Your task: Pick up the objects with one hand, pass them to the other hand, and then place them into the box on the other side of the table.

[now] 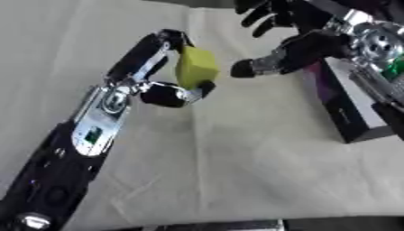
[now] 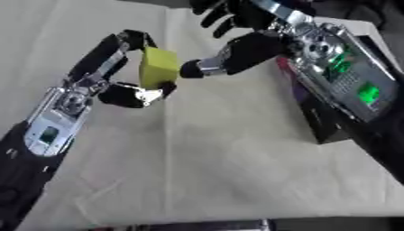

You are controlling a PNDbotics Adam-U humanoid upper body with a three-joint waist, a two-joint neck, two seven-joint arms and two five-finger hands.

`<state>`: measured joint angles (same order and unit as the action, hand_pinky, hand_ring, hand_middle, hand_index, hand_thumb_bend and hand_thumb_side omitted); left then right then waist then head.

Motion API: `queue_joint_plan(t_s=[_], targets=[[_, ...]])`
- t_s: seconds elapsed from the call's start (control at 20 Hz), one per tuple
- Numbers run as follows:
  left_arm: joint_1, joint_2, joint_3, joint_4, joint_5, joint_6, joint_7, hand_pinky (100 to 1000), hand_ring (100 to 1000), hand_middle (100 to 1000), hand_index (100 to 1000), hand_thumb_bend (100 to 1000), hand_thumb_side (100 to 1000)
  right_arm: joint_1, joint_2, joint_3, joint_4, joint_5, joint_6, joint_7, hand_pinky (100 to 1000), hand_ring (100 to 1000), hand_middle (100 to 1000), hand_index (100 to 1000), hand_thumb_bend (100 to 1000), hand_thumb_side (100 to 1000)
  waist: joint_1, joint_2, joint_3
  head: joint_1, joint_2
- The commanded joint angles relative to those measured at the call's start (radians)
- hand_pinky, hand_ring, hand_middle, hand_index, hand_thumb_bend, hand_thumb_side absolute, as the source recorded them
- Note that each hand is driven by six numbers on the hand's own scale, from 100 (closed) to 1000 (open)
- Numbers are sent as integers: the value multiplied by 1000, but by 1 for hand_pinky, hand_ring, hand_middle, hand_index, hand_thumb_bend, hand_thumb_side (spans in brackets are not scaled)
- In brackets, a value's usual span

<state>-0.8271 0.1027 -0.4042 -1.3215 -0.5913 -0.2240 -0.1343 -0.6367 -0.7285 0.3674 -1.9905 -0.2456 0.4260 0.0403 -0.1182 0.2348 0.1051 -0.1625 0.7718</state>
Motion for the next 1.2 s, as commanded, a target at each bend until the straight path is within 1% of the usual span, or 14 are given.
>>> queue_joint_plan(t_s=[0.05,0.3,0.35,0.4,0.7,1.2], targets=[[-25,-12,5,1,-6,-14,5,776,591,541,460,100,456,-20,-12,-7,-9,-48,6,12,685,746,742,788,733,141,-9,-25,0,-10,-2],[-28,-20,3,12,-5,-20,1,776,598,540,462,100,457,-27,-5,-2,-9,-99,12,24,682,745,744,792,723,131,-10,-23,3,-19,-2],[-28,-22,2,12,-5,-21,0,776,597,538,462,100,457,-30,-2,0,-9,-104,14,26,681,744,743,792,729,114,-10,-23,4,-21,-2],[-29,-24,2,13,-3,-22,0,776,597,537,462,100,466,-32,1,1,-9,-108,17,27,680,744,744,792,725,133,-10,-23,5,-24,-2],[-36,-35,-11,7,-2,-33,-7,775,600,535,461,100,450,-43,15,15,-9,-120,34,32,679,743,742,788,720,128,-11,-18,11,-37,-2],[-42,-46,-22,-1,-11,-50,-10,774,602,535,463,100,422,-49,37,33,-9,-138,58,37,674,737,735,778,704,112,-11,-16,12,-47,-2]])
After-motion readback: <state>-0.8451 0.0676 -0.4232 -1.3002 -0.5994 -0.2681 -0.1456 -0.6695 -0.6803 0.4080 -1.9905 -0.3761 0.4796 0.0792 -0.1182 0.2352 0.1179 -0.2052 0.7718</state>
